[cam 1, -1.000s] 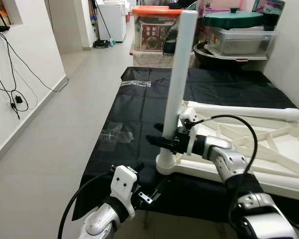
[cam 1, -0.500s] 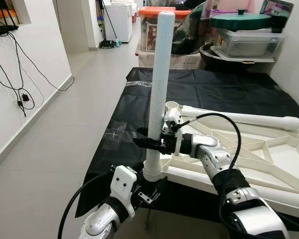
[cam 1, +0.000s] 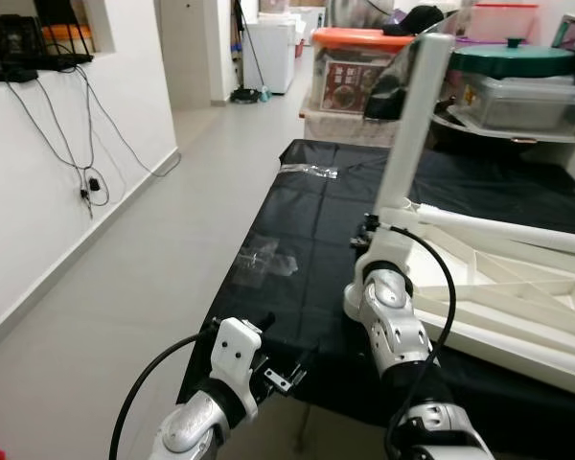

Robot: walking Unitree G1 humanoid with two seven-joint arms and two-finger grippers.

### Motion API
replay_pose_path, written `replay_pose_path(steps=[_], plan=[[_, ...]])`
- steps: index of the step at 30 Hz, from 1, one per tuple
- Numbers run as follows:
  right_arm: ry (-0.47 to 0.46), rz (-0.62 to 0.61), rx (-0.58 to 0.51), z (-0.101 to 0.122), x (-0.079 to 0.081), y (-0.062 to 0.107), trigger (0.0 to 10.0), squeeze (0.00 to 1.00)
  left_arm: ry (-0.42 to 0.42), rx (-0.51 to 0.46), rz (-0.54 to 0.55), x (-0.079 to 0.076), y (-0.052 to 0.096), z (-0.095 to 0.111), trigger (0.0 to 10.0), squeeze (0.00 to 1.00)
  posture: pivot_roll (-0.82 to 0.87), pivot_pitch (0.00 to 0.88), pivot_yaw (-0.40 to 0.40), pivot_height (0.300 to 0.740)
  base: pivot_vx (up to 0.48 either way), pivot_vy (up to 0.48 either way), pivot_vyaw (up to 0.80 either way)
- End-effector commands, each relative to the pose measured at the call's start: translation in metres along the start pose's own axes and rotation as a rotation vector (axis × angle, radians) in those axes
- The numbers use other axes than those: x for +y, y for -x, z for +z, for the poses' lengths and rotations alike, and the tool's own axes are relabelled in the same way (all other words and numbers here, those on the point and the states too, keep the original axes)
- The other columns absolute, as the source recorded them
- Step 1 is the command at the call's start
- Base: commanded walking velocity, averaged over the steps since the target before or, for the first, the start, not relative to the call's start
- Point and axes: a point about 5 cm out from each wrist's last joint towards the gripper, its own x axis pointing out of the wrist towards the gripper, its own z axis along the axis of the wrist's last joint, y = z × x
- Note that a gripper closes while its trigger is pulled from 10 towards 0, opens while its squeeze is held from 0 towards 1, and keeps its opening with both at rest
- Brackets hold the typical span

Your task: Building children table

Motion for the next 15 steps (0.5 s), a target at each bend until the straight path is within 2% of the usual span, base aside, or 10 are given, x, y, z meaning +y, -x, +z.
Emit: replay_pose_path(steps=[1,3,4,5,6,7,8,12,13,15], plan=[[-0.098,-0.110,0.127,-0.020,-0.012,0.003,0.0,0.00,0.000,0.007,-0.003,0.000,0.000,-0.001,10.0,0.00,0.07,0.001,-0.032,0.740,0.000,0.000,0.00],[-0.116,-0.111,0.138,-0.022,-0.005,0.005,0.0,0.00,0.000,0.007,-0.002,0.000,0.000,-0.001,10.0,0.00,0.07,0.001,-0.032,0.740,0.000,0.000,0.00],[-0.129,-0.082,0.144,-0.022,0.002,0.006,2.4,0.00,0.000,0.007,-0.001,0.000,0.000,-0.001,10.0,0.00,0.07,0.001,-0.032,0.740,0.000,0.000,0.00],[-0.134,-0.055,0.148,-0.022,0.007,0.006,8.5,0.00,0.000,0.006,-0.001,0.000,0.000,-0.001,10.0,0.00,0.07,0.001,-0.032,0.740,0.000,0.000,0.00],[-0.120,-0.023,0.141,-0.022,0.011,0.007,10.0,0.00,0.001,0.007,-0.001,0.000,0.001,-0.001,10.0,0.00,0.07,0.000,-0.034,0.740,0.000,0.000,0.00],[-0.108,-0.004,0.136,-0.021,0.013,0.008,10.0,0.00,0.001,0.007,-0.001,0.000,0.001,-0.001,10.0,0.00,0.07,0.000,-0.034,0.740,0.000,0.000,0.00],[-0.121,0.040,0.118,-0.020,0.016,0.009,10.0,1.00,0.003,0.007,-0.002,-0.001,0.001,-0.002,10.0,0.00,0.07,0.000,-0.033,0.740,0.000,0.000,0.00],[-0.121,0.088,0.080,-0.015,0.019,0.010,10.0,1.00,0.003,0.007,-0.003,-0.001,0.001,-0.002,10.0,0.00,0.07,0.000,-0.036,0.740,0.000,0.000,0.00],[-0.127,0.133,0.047,-0.010,0.019,0.010,10.0,0.00,0.004,0.008,-0.003,-0.001,0.001,-0.002,10.0,0.00,0.07,0.000,-0.036,0.740,0.000,0.000,0.00],[-0.136,0.311,-0.022,-0.001,0.023,0.007,10.0,0.00,0.006,0.008,-0.005,-0.001,0.000,-0.002,10.0,0.00,0.06,0.000,-0.034,0.740,0.000,0.000,0.00]])
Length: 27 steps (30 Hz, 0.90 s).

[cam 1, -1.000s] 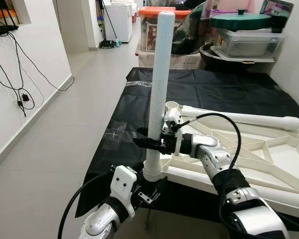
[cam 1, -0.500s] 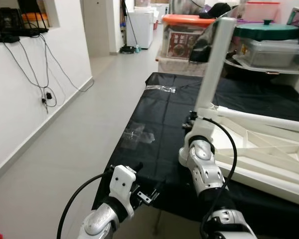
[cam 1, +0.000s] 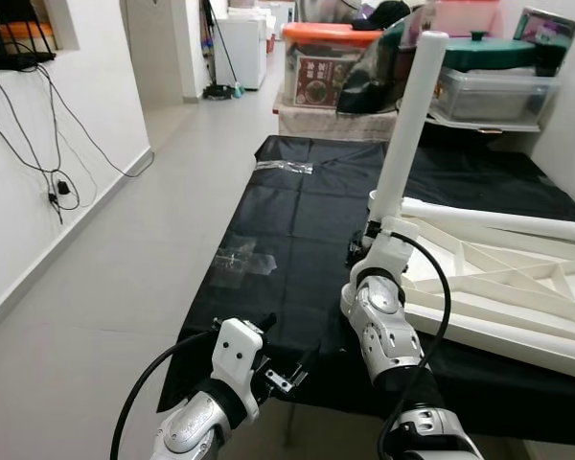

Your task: Building children table

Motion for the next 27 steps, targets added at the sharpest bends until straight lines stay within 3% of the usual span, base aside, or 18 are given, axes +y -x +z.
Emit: replay_pose_path(steps=[1,3,4,5,6,8,11,13,14,15,20,21,22,23,24,27], plan=[[-0.029,0.097,-0.028,0.002,0.008,0.002,10.0,0.00,0.005,0.008,-0.003,0.000,0.001,-0.002,10.0,0.00,0.06,0.000,-0.034,0.740,0.000,0.000,0.00],[0.015,0.338,-0.053,0.008,0.008,-0.002,10.0,0.00,0.006,0.008,-0.006,-0.001,0.000,-0.002,10.0,0.00,0.06,0.000,-0.033,0.740,0.000,0.000,0.00],[0.015,0.338,-0.053,0.008,0.008,-0.002,10.0,0.00,0.006,0.008,-0.006,-0.001,0.000,-0.002,10.0,0.00,0.06,0.000,-0.033,0.740,0.000,0.000,0.00],[0.051,0.468,-0.036,0.008,0.008,-0.003,10.0,0.00,0.007,0.008,-0.007,-0.001,0.000,-0.003,10.0,0.00,0.06,0.000,-0.035,0.740,0.000,0.000,0.00],[0.051,0.468,-0.036,0.008,0.008,-0.003,10.0,0.00,0.007,0.008,-0.007,-0.001,0.000,-0.003,10.0,0.00,0.06,0.000,-0.035,0.740,0.000,0.000,0.00],[0.108,0.894,0.103,0.005,0.010,0.005,10.0,0.00,0.006,0.010,-0.012,-0.001,0.000,-0.003,10.0,0.00,0.06,0.000,-0.039,0.740,0.000,0.000,0.00],[0.115,0.947,0.124,0.005,0.010,0.007,10.0,0.00,0.005,0.010,-0.013,-0.001,0.000,-0.003,10.0,0.00,0.06,0.000,-0.039,0.740,0.000,0.000,0.00],[0.145,1.085,0.181,0.006,0.013,0.009,10.0,0.00,0.005,0.008,-0.010,-0.002,0.000,-0.003,10.0,0.00,0.06,0.000,-0.043,0.740,0.000,0.000,0.00],[0.145,1.085,0.181,0.006,0.013,0.009,10.0,0.00,0.005,0.008,-0.010,-0.002,0.000,-0.003,10.0,0.00,0.06,0.000,-0.043,0.740,0.000,0.000,0.00],[0.212,1.213,0.243,0.002,0.016,0.011,10.0,0.00,0.005,0.005,-0.005,-0.002,0.000,-0.002,10.0,0.00,0.07,0.000,-0.047,0.740,0.000,0.000,0.00],[0.266,1.360,0.290,0.001,0.023,0.013,10.0,0.00,0.007,-0.001,0.004,-0.004,0.002,-0.001,10.0,0.00,0.09,0.000,-0.054,0.740,0.000,0.000,0.00],[0.274,1.398,0.303,0.000,0.025,0.014,6.2,0.00,0.008,-0.001,0.005,-0.004,0.002,0.000,10.0,0.00,0.09,0.000,-0.052,0.740,0.000,0.000,0.00],[0.274,1.398,0.303,0.000,0.025,0.014,6.2,0.00,0.008,-0.001,0.005,-0.004,0.002,0.000,10.0,0.00,0.09,0.000,-0.052,0.740,0.000,0.000,0.00],[0.282,1.435,0.322,0.000,0.027,0.015,0.6,0.00,0.008,-0.001,0.004,-0.004,0.003,0.000,10.0,0.00,0.09,0.005,-0.051,0.740,0.000,0.000,0.00],[0.304,1.462,0.337,-0.001,0.028,0.016,0.0,0.00,0.009,0.000,0.003,-0.004,0.003,0.000,10.0,0.00,0.09,0.009,-0.049,0.740,0.000,0.000,0.00],[0.326,1.484,0.350,-0.002,0.029,0.017,0.0,0.00,0.010,0.001,0.002,-0.004,0.003,0.000,10.0,0.00,0.09,0.010,-0.047,0.740,0.000,0.000,0.00]])
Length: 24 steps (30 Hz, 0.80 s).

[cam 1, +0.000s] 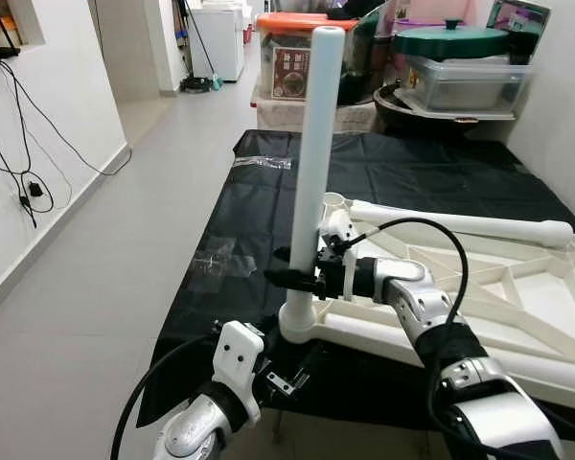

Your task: Building children table

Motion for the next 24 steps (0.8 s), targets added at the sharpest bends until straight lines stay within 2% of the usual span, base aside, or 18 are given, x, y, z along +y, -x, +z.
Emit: replay_pose_path(steps=[1,2,4,5,6,7,8,9,10,11,12,14,15,16,17,20,22,24], plan=[[-0.011,0.070,0.066,-0.010,0.007,-0.008,0.0,0.00,0.007,0.010,0.005,0.000,0.002,-0.001,10.0,0.00,0.09,0.010,-0.047,0.740,0.000,0.000,0.00],[-0.011,0.070,0.066,-0.010,0.007,-0.008,0.0,0.00,0.007,0.010,0.005,0.000,0.002,-0.001,10.0,0.00,0.09,0.010,-0.047,0.740,0.000,0.000,0.00],[0.026,-0.043,0.070,-0.011,0.000,-0.010,0.0,0.00,0.005,0.010,0.006,0.001,0.001,-0.001,10.0,0.00,0.09,0.011,-0.045,0.740,0.000,0.000,0.00],[0.026,-0.043,0.070,-0.011,0.000,-0.010,0.0,0.00,0.005,0.010,0.006,0.001,0.001,-0.001,10.0,0.00,0.09,0.011,-0.045,0.740,0.000,0.000,0.00],[0.033,-0.154,0.051,-0.010,-0.006,-0.011,0.0,0.00,0.005,0.011,0.006,0.001,0.001,-0.001,10.0,0.00,0.09,0.011,-0.043,0.740,0.000,0.000,0.00],[0.033,-0.154,0.051,-0.010,-0.006,-0.011,0.0,0.00,0.005,0.011,0.006,0.001,0.001,-0.001,10.0,0.00,0.09,0.011,-0.043,0.740,0.000,0.000,0.00],[0.016,-0.282,0.024,-0.009,-0.013,-0.011,0.0,0.00,0.004,0.011,0.007,0.002,0.001,-0.001,10.0,0.00,0.09,0.011,-0.042,0.740,0.000,0.000,0.00],[0.016,-0.282,0.024,-0.009,-0.013,-0.011,0.0,0.00,0.004,0.011,0.007,0.002,0.001,-0.001,10.0,0.00,0.09,0.011,-0.042,0.740,0.000,0.000,0.00],[-0.049,-0.535,-0.019,-0.009,-0.025,-0.006,0.0,0.00,0.004,0.012,0.007,0.002,0.000,-0.001,10.0,0.00,0.09,0.010,-0.041,0.740,0.000,0.000,0.00],[-0.103,-0.705,-0.039,-0.011,-0.033,0.000,0.0,0.00,0.004,0.012,0.007,0.002,0.000,-0.001,10.0,0.00,0.09,0.010,-0.041,0.740,0.000,0.000,0.00],[-0.103,-0.705,-0.039,-0.011,-0.033,0.000,0.0,0.00,0.004,0.012,0.007,0.002,0.000,-0.001,10.0,0.00,0.09,0.010,-0.041,0.740,0.000,0.000,0.00],[-0.203,-1.219,-0.001,-0.029,-0.043,0.030,0.0,0.00,0.005,0.013,0.005,0.003,0.000,-0.001,10.0,0.00,0.07,0.011,-0.033,0.740,0.000,0.000,0.00],[-0.229,-1.366,0.014,-0.035,-0.043,0.041,0.0,0.00,0.006,0.014,0.005,0.003,0.000,-0.001,10.0,0.00,0.07,0.011,-0.031,0.740,0.000,0.000,0.00],[-0.229,-1.366,0.014,-0.035,-0.043,0.041,0.0,0.00,0.006,0.014,0.005,0.003,0.000,-0.001,10.0,0.00,0.07,0.011,-0.031,0.740,0.000,0.000,0.00],[-0.268,-1.493,0.002,-0.040,-0.039,0.049,0.0,0.00,0.005,0.014,0.003,0.003,0.000,-0.001,10.0,0.00,0.08,0.009,-0.033,0.740,0.000,0.000,0.00],[-0.318,-1.575,-0.031,-0.043,-0.031,0.049,0.0,0.00,0.005,0.015,0.002,0.003,0.000,-0.001,10.0,0.00,0.07,0.009,-0.032,0.740,0.000,0.000,0.00],[-0.401,-1.688,-0.093,-0.045,-0.015,0.041,0.0,0.00,0.004,0.015,0.001,0.003,-0.001,-0.001,10.0,0.00,0.07,0.008,-0.033,0.740,0.000,0.000,0.00],[-0.459,-1.727,-0.106,-0.047,-0.006,0.027,0.0,0.00,0.004,0.015,0.002,0.003,-0.001,-0.002,10.0,0.00,0.07,0.008,-0.034,0.740,0.000,0.000,0.00]])
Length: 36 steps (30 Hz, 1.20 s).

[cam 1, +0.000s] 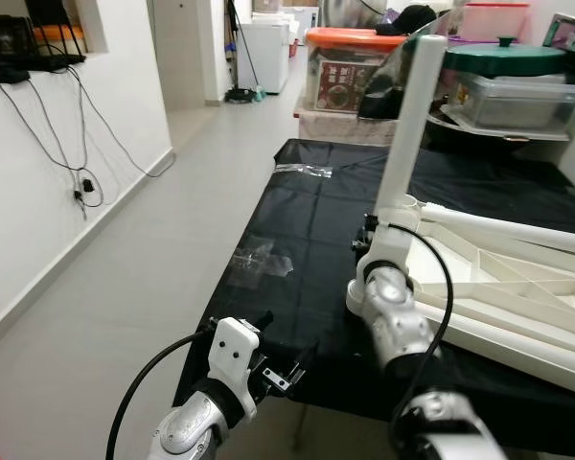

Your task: Building children table

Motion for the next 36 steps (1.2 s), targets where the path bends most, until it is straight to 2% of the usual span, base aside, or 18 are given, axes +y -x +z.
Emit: replay_pose_path(steps=[1,4,5,6,7,9,11,12,13,14,16,17,18,20,21,23,27,36], plan=[[-0.099,-0.135,0.123,-0.024,-0.003,0.009,0.0,0.00,0.010,0.018,-0.004,-0.001,0.000,-0.004,10.0,0.00,0.08,0.007,-0.036,0.740,0.000,0.000,0.00],[-0.111,-0.130,0.134,-0.026,0.003,0.011,0.0,0.00,0.009,0.018,-0.003,-0.001,0.000,-0.004,10.0,0.00,0.08,0.007,-0.037,0.740,0.000,0.000,0.00],[-0.129,-0.084,0.141,-0.025,0.013,0.014,7.0,0.00,0.009,0.017,-0.002,-0.001,0.000,-0.004,10.0,0.00,0.08,0.007,-0.039,0.740,0.000,0.000,0.00],[-0.129,-0.084,0.141,-0.025,0.013,0.014,7.0,0.00,0.009,0.017,-0.002,-0.001,0.000,-0.004,10.0,0.00,0.08,0.007,-0.039,0.740,0.000,0.000,0.00],[-0.152,-0.001,0.112,-0.020,0.020,0.014,10.0,1.00,0.009,0.017,-0.001,-0.001,0.000,-0.004,10.0,0.00,0.07,0.008,-0.037,0.740,0.000,0.000,0.00],[-0.162,0.092,0.052,-0.012,0.026,0.014,10.0,1.00,0.010,0.016,0.000,0.000,0.000,-0.004,10.0,0.00,0.07,0.006,-0.039,0.740,0.000,0.000,0.00],[-0.155,0.104,0.030,-0.009,0.026,0.014,10.0,1.00,0.010,0.016,0.000,0.000,0.000,-0.004,10.0,0.00,0.07,0.006,-0.039,0.740,0.000,0.000,0.00],[-0.154,0.149,0.001,-0.006,0.024,0.011,10.0,0.86,0.011,0.016,-0.001,0.000,0.000,-0.004,10.0,0.00,0.07,0.005,-0.037,0.740,0.000,0.000,0.00],[-0.160,0.213,-0.022,-0.002,0.023,0.009,10.0,0.00,0.011,0.017,-0.001,0.000,0.000,-0.004,10.0,0.00,0.07,0.003,-0.037,0.740,0.000,0.000,0.00],[-0.160,0.213,-0.022,-0.002,0.023,0.009,10.0,0.00,0.011,0.017,-0.001,0.000,0.000,-0.004,10.0,0.00,0.07,0.003,-0.037,0.740,0.000,0.000,0.00],[-0.174,0.385,-0.047,0.002,0.022,0.005,10.0,0.00,0.012,0.017,-0.002,0.000,0.000,-0.004,10.0,0.00,0.07,0.004,-0.038,0.740,0.000,0.000,0.00],[-0.174,0.385,-0.047,0.002,0.022,0.005,10.0,0.00,0.012,0.017,-0.002,0.000,0.000,-0.004,10.0,0.00,0.07,0.004,-0.038,0.740,0.000,0.000,0.00],[-0.157,0.529,-0.039,0.002,0.022,0.004,10.0,0.00,0.012,0.018,-0.003,0.000,0.000,-0.005,10.0,0.00,0.07,0.000,-0.035,0.740,0.000,0.000,0.00],[-0.157,0.529,-0.039,0.002,0.022,0.004,10.0,0.00,0.012,0.018,-0.003,0.000,0.000,-0.005,10.0,0.00,0.07,0.000,-0.035,0.740,0.000,0.000,0.00],[-0.116,0.775,0.018,-0.001,0.020,0.004,10.0,0.00,0.014,0.018,-0.004,-0.001,-0.001,-0.005,10.0,0.00,0.06,0.000,-0.035,0.740,0.000,0.000,0.00],[-0.116,0.775,0.018,-0.001,0.020,0.004,10.0,0.00,0.014,0.018,-0.004,-0.001,-0.001,-0.005,10.0,0.00,0.06,0.000,-0.035,0.740,0.000,0.000,0.00],[0.023,1.205,0.094,0.005,0.019,0.013,10.0,0.00,0.016,0.018,-0.007,-0.001,-0.001,-0.006,10.0,0.00,0.07,0.000,-0.041,0.740,0.000,0.000,0.00],[0.133,1.526,0.133,0.008,0.035,0.024,10.0,0.00,0.016,0.017,-0.003,-0.002,0.000,-0.006,10.0,0.00,0.09,0.000,-0.054,0.740,0.000,0.000,0.00]])
